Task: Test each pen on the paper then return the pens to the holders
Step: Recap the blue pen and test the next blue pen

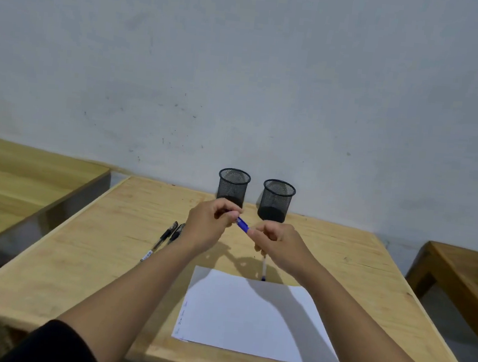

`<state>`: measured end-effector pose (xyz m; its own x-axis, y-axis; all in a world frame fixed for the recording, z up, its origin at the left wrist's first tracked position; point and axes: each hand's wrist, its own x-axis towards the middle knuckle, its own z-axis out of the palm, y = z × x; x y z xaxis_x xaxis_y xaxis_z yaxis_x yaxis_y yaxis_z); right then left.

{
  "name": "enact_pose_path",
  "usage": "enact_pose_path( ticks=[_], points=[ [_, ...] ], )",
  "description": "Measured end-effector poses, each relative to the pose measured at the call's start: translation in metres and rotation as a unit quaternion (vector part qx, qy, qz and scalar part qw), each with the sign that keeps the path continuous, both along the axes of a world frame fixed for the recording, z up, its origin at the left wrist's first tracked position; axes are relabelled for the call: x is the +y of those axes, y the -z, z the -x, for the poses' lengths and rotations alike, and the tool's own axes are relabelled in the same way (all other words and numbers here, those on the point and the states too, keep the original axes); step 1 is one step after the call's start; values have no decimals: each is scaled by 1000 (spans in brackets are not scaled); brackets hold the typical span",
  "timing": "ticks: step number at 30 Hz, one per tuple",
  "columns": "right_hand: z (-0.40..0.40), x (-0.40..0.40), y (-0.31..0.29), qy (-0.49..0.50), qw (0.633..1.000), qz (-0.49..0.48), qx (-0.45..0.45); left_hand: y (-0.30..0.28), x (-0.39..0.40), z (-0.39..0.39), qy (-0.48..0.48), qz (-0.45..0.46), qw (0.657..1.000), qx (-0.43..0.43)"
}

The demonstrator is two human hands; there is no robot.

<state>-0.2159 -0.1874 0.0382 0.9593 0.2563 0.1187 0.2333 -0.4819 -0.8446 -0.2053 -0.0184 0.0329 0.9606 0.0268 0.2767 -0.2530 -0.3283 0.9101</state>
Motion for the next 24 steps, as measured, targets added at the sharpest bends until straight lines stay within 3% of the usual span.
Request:
enact_pose_path(
  ticks=[2,5,8,24],
  points=[
    [2,-6,-5,7,997,-62,47,4,9,2,-29,15,999,1],
    [3,-11,-6,10,965,-231,125,12,18,5,-49,34,998,18],
    [5,-5,-1,16,941,-311,135,15,16,10,-26,31,999,30],
    [16,19,21,53,955,-292,5,10,5,8,57,-30,997,32]
  ],
)
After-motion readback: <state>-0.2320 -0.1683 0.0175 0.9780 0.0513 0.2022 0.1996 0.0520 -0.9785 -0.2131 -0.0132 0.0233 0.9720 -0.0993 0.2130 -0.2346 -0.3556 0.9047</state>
